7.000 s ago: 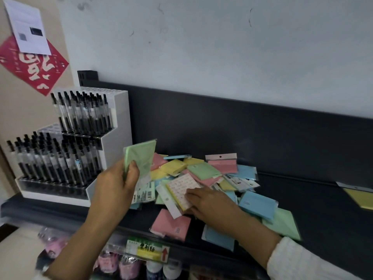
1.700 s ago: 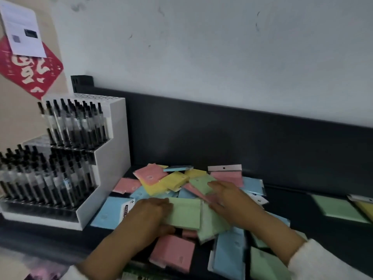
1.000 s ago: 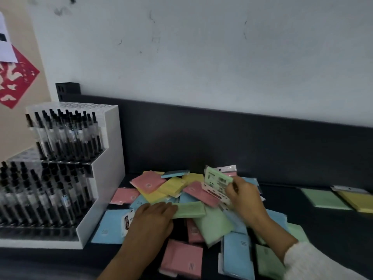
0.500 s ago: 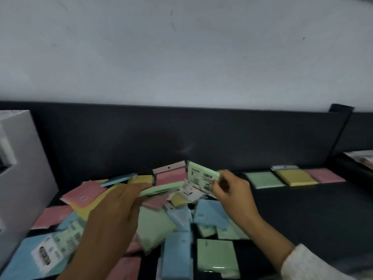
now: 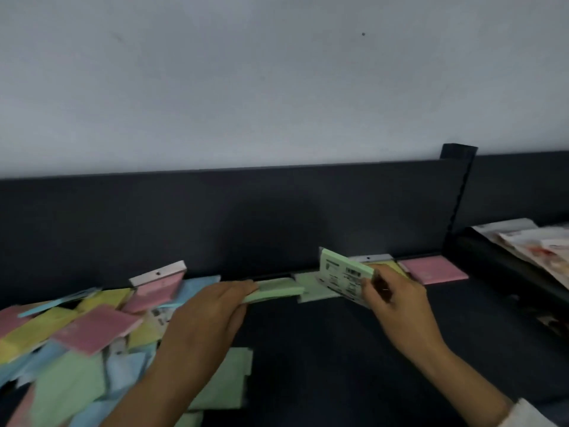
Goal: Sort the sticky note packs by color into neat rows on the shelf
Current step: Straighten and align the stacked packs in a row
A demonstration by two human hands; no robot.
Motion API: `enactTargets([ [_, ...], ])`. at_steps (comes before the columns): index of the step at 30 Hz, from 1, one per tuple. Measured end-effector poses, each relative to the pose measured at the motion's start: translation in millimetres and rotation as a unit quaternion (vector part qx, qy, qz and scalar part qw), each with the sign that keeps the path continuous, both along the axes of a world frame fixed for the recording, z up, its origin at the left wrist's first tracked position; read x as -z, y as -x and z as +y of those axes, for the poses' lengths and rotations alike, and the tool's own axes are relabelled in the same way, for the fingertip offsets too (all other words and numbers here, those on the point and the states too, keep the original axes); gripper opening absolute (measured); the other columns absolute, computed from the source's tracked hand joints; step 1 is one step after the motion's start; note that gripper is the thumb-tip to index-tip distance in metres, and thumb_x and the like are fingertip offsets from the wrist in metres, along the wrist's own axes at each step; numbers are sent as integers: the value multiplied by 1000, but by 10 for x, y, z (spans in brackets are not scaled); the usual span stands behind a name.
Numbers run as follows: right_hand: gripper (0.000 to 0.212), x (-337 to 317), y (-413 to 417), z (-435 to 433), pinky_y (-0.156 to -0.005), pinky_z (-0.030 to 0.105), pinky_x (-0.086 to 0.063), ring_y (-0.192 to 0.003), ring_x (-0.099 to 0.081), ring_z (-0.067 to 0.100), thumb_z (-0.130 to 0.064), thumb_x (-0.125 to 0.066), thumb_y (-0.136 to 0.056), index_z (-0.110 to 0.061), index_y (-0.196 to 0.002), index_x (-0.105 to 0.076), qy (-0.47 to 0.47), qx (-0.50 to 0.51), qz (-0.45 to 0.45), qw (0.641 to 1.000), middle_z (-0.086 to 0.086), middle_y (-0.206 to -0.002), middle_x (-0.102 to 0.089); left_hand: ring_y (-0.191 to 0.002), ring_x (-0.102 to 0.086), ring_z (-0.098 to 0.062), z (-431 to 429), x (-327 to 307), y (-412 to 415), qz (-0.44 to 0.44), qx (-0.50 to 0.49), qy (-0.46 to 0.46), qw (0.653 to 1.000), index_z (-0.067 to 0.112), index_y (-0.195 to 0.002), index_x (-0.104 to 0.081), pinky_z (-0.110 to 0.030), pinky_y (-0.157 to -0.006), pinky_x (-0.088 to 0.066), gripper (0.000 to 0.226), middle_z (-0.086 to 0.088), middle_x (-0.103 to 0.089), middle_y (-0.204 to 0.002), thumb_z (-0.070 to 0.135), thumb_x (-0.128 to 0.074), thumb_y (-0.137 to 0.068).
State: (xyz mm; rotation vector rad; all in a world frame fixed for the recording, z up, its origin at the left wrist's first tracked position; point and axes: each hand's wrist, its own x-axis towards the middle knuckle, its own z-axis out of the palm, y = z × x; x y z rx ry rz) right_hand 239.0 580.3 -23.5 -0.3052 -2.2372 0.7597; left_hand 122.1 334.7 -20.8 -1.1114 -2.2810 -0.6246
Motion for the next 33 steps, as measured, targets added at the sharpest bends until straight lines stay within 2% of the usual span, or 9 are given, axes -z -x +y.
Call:
enactTargets([
  [4,5,77,-237,598,-58,25,-50,-69,-60,9,-12,-61,-85,-14,-80,-61,-34,-4,-27,999,-3,-75,-64,-82,-70,-17,684,71,57,-12,2,35,999,16,-100,-72,-21,-77,-48,42,0,-73,-96,25,-39,-76],
  [7,9,158,-394,903,-59,22,-45,-64,-57,9,-12,-65,-82,-19,-88,-64,-86,-37,-70,993,-6,-72,-62,-86,-70,-20,1040,107,139,-29,0,54,998,16,-102,-72,-30,-71,-57,44,-2,-72,-101,25,-37,-78],
  [11,27,183,-511,1149,-60,12,-42,-69,-58,2,-14,-69,-78,-26,-101,-65,-162,-76,-111,978,-22,-79,-55,-93,-68,-22,1389,201,240,-39,3,83,996,17,-105,-71,-33,-79,-54,36,-2,-70,-107,16,-50,-76],
  [17,25,234,-486,1320,-60,15,-47,-75,-59,1,-24,-62,-79,-32,-104,-61,-174,-103,-109,973,-19,-87,-62,-105,-65,-21,1542,574,389,-89,20,106,990,15,-111,-68,-25,-92,-44,41,-3,-67,-116,4,-74,-72],
  [19,25,249,-453,1320,-62,12,-47,-75,-60,1,-27,-59,-79,-30,-104,-62,-187,-104,-108,971,-18,-90,-64,-121,-53,-15,1547,622,413,-119,44,106,986,14,-122,-60,-11,-103,-26,40,1,-56,-130,13,-67,-83],
  [22,26,258,-379,1248,-61,17,-50,-74,-61,1,-34,-47,-81,-32,-103,-61,-199,-106,-109,968,-17,-91,-65,-135,-27,-6,1526,695,464,-154,71,102,980,15,-134,-47,-5,-106,-6,43,7,-37,-143,24,-54,-93],
  [27,25,301,-245,1061,-56,21,-54,-74,-64,6,-32,-49,-82,-29,-104,-61,-256,-166,-106,946,-11,-93,-67,-138,-26,-12,1549,757,477,-184,54,71,979,18,-130,-52,-8,-108,-8,40,6,-43,-141,24,-56,-92],
  [31,30,393,-134,959,-73,17,-55,-96,-65,5,-30,-47,-79,-28,-102,-66,-285,-238,-157,915,-10,-109,-67,-137,-28,-21,1539,765,446,-175,45,60,982,18,-129,-54,-14,-108,-10,38,0,-39,-145,18,-57,-90],
  [33,31,480,-83,957,-90,16,-49,-111,-58,2,-23,-49,-83,-28,-110,-63,-247,-264,-201,910,-11,-124,-60,-135,-28,-23,1523,746,430,-176,40,40,983,17,-128,-55,-18,-108,-15,39,-2,-35,-147,17,-58,-90],
])
